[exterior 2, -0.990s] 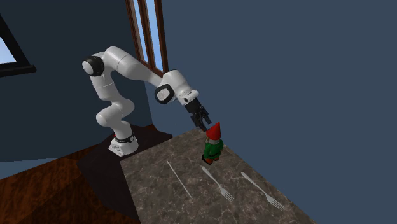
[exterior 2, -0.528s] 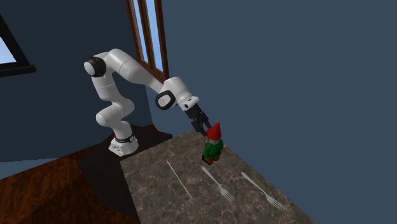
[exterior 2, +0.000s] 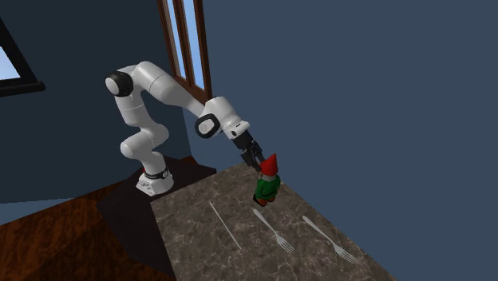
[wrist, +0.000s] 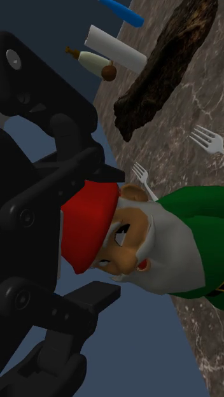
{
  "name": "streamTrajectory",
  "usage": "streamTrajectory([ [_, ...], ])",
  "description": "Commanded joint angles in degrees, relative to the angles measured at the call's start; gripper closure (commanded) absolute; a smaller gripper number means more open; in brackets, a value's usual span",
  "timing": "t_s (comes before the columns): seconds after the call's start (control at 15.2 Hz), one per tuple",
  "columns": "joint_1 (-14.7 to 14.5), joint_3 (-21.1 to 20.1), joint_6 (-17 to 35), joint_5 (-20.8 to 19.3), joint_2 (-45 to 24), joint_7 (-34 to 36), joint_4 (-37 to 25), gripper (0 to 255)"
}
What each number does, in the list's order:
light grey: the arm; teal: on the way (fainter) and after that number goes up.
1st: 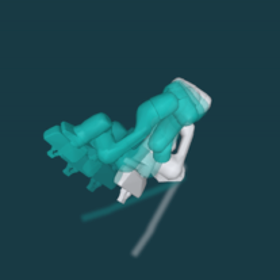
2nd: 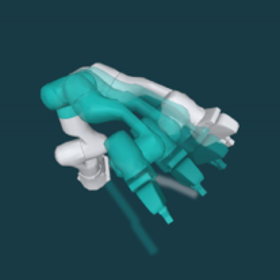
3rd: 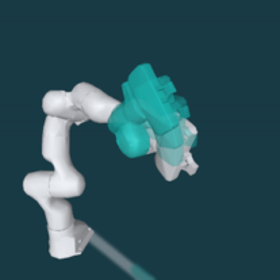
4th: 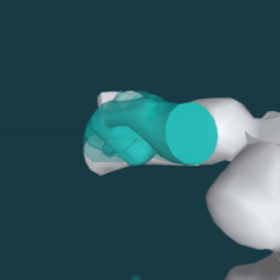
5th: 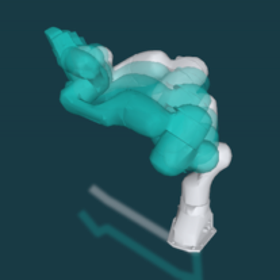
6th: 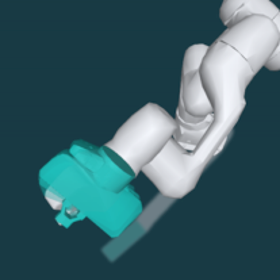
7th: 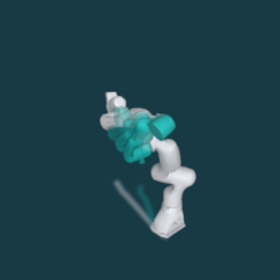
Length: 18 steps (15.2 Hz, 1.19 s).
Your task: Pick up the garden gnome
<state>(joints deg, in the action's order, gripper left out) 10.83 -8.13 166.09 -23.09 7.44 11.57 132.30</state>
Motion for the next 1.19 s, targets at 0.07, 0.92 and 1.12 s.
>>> streamTrajectory([
  [0.07, 0.0, -0.1, -0.3, 0.0, 0.0, 0.1, 0.0, 255],
  [0.92, -2.9, 1.6, -9.8, 7.6, 3.9, -7.1, -5.8, 255],
  [1.12, -3.2, 1.8, -11.4, 8.4, 4.3, -7.9, -7.0, 255],
])
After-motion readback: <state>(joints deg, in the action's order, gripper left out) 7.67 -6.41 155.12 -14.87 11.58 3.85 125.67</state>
